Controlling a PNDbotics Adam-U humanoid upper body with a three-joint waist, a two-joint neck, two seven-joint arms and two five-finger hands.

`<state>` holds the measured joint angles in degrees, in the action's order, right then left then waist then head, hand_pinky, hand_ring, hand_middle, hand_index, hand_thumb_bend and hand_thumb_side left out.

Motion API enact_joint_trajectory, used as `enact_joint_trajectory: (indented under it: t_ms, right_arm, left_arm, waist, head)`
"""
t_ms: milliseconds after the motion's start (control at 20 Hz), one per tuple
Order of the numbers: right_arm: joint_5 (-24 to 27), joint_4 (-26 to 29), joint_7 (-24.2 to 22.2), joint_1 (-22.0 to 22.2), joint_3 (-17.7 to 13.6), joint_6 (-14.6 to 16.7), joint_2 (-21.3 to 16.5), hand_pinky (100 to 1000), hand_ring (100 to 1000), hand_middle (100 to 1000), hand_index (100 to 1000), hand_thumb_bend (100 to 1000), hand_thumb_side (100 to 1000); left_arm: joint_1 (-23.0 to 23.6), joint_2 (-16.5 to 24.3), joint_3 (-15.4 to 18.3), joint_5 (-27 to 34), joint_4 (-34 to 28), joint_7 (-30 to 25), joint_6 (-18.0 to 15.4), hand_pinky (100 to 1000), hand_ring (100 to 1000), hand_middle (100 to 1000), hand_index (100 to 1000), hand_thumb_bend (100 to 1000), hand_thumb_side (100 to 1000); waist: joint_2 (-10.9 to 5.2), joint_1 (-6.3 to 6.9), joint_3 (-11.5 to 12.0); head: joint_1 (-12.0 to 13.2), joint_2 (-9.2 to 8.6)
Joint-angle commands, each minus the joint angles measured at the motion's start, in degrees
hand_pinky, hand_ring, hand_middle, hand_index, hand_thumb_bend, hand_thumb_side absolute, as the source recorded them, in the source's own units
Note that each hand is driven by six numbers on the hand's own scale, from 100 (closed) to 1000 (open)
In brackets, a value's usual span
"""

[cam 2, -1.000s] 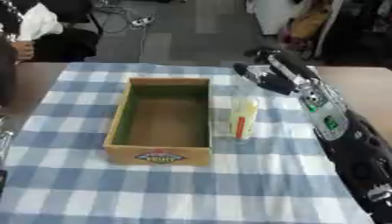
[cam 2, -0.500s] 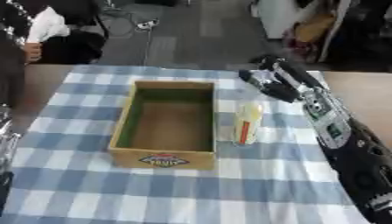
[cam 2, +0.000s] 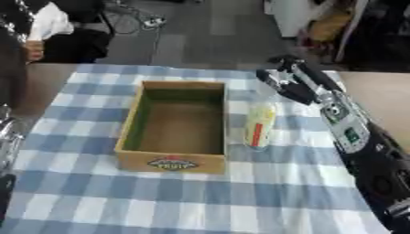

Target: Pick up objects on the table and place them in the box.

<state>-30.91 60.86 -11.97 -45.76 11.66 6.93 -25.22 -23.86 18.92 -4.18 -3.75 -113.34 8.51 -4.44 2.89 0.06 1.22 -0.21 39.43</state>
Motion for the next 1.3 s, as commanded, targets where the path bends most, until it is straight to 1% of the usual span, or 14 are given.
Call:
enact_joint_trajectory:
  t_ms: [50,850,1000,1250,1300]
  right_arm:
    - [-0.1,0.2,-0.4,-1.3,-0.5,0.3,-0.7,880,844,883,923,490,1000]
    - [-1.3,0.1,-1.7,-1.1,0.2,1.3,-0.3,887,848,886,921,476,1000]
    - [-1.4,1.6,-1.8,-0.8,0.5,1.8,-0.7,895,852,888,920,480,1000]
    - [-0.5,5.9,-2.5,-0.1,1.5,2.3,-1.7,900,855,889,923,482,1000]
    - [-0.3,6.5,-2.7,0.0,1.7,2.3,-1.9,899,853,887,923,510,1000]
  left_arm:
    - [-1.0,0.8,0.0,0.3,-1.1,-0.1,-0.1,938,790,902,973,613,896]
    - [-1.1,0.8,0.0,0.3,-1.1,-0.1,-0.1,938,791,902,973,614,896]
    - [-1.1,0.8,0.0,0.3,-1.2,-0.1,-0.1,938,791,902,973,614,896]
    - [-1.0,0.9,0.0,0.3,-1.2,0.0,0.0,938,791,902,972,614,897]
    - [-1.0,0.9,0.0,0.3,-1.1,-0.1,0.0,938,791,902,972,614,897]
  waist:
    - [-0.58,0.01,0.1]
    - [-0.55,-0.01,0.2]
    - [-0.55,-0.05,0.2]
    - [-0.58,-0.07,0.1]
    - [-0.59,-0.07,0.1]
  head:
    - [-0.1,0.02]
    - [-0.1,-0.33]
    - [0.2,-0.22]
    - [0.6,0.05]
    - [0.5,0.06]
